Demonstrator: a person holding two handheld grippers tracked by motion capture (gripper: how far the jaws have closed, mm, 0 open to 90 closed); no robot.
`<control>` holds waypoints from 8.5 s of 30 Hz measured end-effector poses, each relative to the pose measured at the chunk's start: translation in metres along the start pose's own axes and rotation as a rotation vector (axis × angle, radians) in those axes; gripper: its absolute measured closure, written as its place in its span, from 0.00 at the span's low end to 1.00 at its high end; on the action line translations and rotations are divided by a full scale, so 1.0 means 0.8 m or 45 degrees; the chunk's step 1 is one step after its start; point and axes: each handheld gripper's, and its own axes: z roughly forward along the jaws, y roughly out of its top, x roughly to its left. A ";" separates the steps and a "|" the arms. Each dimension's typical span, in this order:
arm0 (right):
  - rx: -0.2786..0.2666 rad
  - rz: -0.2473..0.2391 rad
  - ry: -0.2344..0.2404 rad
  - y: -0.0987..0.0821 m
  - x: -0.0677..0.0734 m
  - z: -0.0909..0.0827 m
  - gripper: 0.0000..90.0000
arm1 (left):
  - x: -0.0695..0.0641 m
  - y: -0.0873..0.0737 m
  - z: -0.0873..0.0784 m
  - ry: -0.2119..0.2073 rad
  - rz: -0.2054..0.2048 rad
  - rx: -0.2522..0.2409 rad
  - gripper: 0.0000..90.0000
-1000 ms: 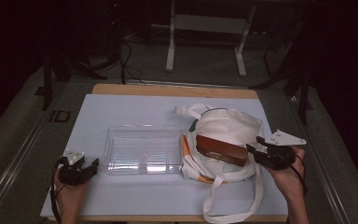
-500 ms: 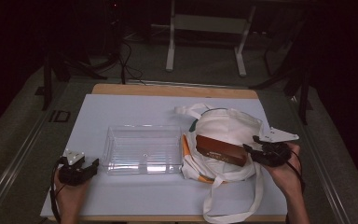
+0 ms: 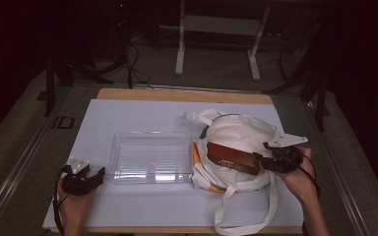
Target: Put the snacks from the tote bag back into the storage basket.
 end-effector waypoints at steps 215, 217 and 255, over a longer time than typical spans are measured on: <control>0.551 -0.654 0.418 0.161 0.023 0.017 0.47 | 0.001 0.001 0.001 -0.027 -0.001 0.013 0.43; 0.553 -0.654 0.427 0.163 0.027 0.019 0.47 | 0.002 0.000 0.001 -0.028 -0.002 0.011 0.44; 0.516 -0.752 0.536 0.202 0.087 0.050 0.47 | 0.002 0.000 0.001 -0.035 -0.009 0.009 0.43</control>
